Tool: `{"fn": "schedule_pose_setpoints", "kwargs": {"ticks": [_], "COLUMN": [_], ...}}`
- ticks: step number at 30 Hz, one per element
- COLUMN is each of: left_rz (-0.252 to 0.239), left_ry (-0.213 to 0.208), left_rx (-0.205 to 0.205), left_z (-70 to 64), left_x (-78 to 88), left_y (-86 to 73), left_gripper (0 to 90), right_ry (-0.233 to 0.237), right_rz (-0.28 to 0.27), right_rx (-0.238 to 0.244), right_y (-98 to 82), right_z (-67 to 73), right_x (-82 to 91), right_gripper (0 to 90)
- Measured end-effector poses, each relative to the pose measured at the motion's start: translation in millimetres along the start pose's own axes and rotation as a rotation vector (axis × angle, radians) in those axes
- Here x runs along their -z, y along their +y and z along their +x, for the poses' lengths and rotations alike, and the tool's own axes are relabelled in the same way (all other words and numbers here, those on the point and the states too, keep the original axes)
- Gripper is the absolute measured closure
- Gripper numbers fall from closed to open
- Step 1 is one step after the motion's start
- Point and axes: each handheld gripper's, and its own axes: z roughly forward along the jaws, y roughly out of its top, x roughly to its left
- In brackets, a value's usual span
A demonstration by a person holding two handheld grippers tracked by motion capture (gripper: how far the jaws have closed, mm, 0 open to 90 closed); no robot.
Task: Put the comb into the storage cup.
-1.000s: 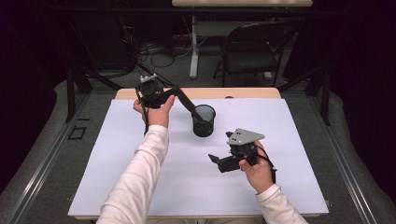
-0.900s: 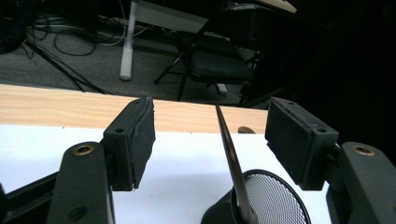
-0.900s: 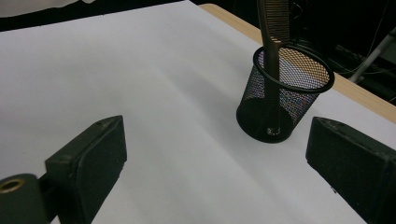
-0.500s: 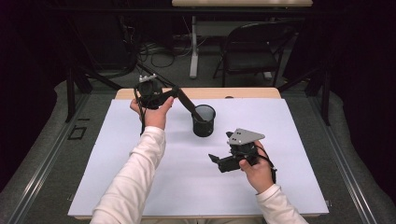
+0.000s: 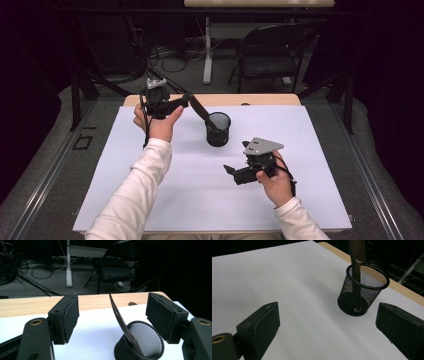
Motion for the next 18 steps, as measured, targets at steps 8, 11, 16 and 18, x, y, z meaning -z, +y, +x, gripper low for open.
{"fn": "schedule_pose_setpoints", "kwargs": {"ticks": [8, 11, 16, 18], "left_rz": [0.01, 0.01, 0.011, 0.012], "left_ry": [-0.042, -0.046, -0.065, -0.072], "left_rx": [0.013, 0.004, -0.011, -0.009], "left_z": [-1.6, -4.4, -9.2, -10.3], "left_x": [8.6, 11.4, 13.7, 14.6], "left_y": [0.7, 0.2, -0.9, -1.2], "left_gripper": [27.0, 27.0, 27.0, 27.0], "right_ry": [0.002, 0.003, 0.004, 0.005], "right_rz": [-0.001, -0.001, 0.001, 0.002], "right_rx": [0.002, 0.005, 0.004, 0.006], "right_y": [0.2, 0.1, 0.0, -0.1], "right_z": [0.6, 0.8, 1.0, 1.7], "right_x": [-0.2, -0.5, -0.9, -1.4], "right_gripper": [5.3, 5.3, 5.3, 5.3]}}
